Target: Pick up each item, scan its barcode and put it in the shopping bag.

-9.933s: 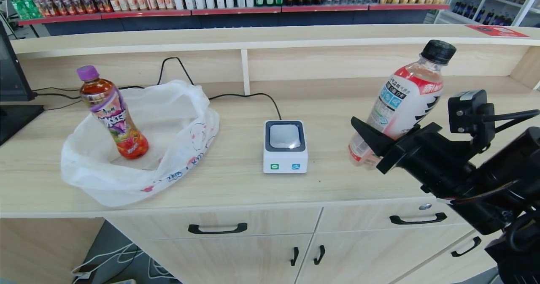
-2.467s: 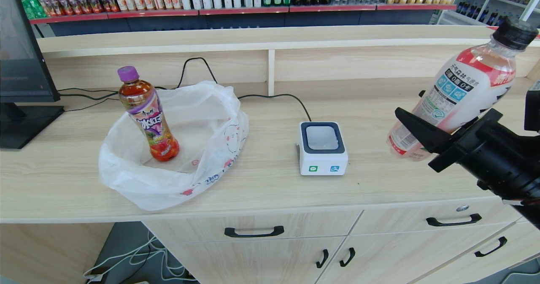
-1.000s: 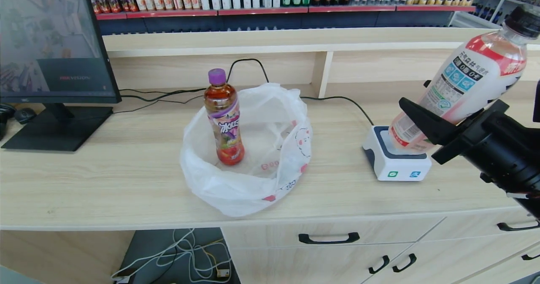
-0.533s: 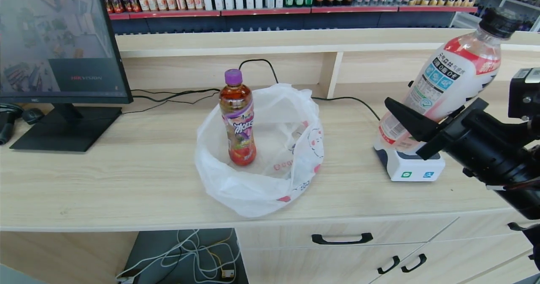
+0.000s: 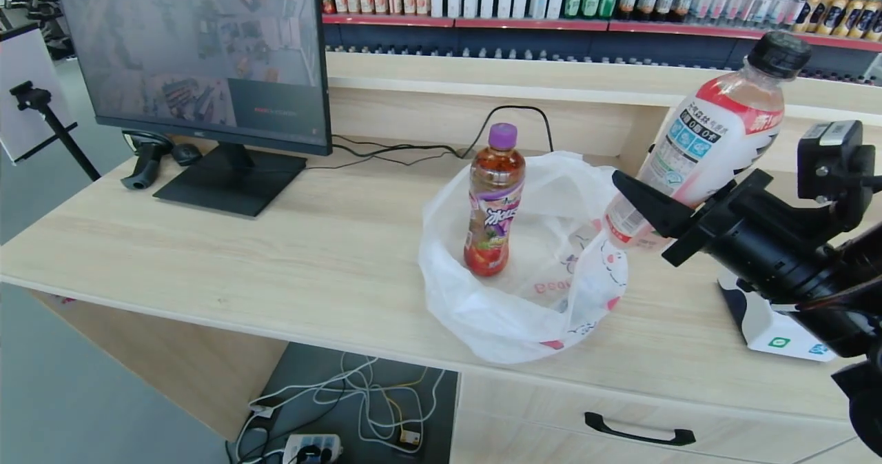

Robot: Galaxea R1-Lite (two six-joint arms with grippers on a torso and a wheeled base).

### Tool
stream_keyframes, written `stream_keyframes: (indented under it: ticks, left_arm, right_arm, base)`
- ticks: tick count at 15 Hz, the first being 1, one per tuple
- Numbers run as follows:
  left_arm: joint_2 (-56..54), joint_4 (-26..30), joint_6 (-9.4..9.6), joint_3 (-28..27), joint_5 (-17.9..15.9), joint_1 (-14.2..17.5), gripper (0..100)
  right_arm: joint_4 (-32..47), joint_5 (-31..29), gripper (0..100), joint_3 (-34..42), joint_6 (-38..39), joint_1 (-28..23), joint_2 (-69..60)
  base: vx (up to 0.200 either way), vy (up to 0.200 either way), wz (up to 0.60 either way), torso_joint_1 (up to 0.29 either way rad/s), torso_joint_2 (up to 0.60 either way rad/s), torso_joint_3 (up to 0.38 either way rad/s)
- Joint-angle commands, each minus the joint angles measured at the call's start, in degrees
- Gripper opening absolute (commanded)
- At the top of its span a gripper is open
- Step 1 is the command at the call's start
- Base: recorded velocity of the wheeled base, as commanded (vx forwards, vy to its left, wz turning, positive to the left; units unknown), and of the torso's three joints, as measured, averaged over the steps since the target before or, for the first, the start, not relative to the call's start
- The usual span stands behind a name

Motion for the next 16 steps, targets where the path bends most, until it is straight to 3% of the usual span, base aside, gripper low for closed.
stream_keyframes:
  ticks: [1, 4, 16]
  left_arm:
    - [0.0, 0.0, -0.02, 0.0, 0.0, 0.0, 0]
    - [0.0, 0.0, -0.02, 0.0, 0.0, 0.0, 0]
    - [0.0, 0.0, -0.02, 0.0, 0.0, 0.0, 0]
  right_arm:
    - [-0.2, -0.1, 0, -1.8, -0.1, -0.2, 2.7]
    - [-0.2, -0.1, 0, -6.4, 0.6, -0.1, 7.1]
    - [-0.2, -0.1, 0, -13.1, 3.1, 2.0, 17.2]
  base:
    - [0.0, 0.0, 0.0, 0.0, 0.0, 0.0]
    - [0.0, 0.0, 0.0, 0.0, 0.0, 0.0]
    - [0.0, 0.0, 0.0, 0.0, 0.0, 0.0]
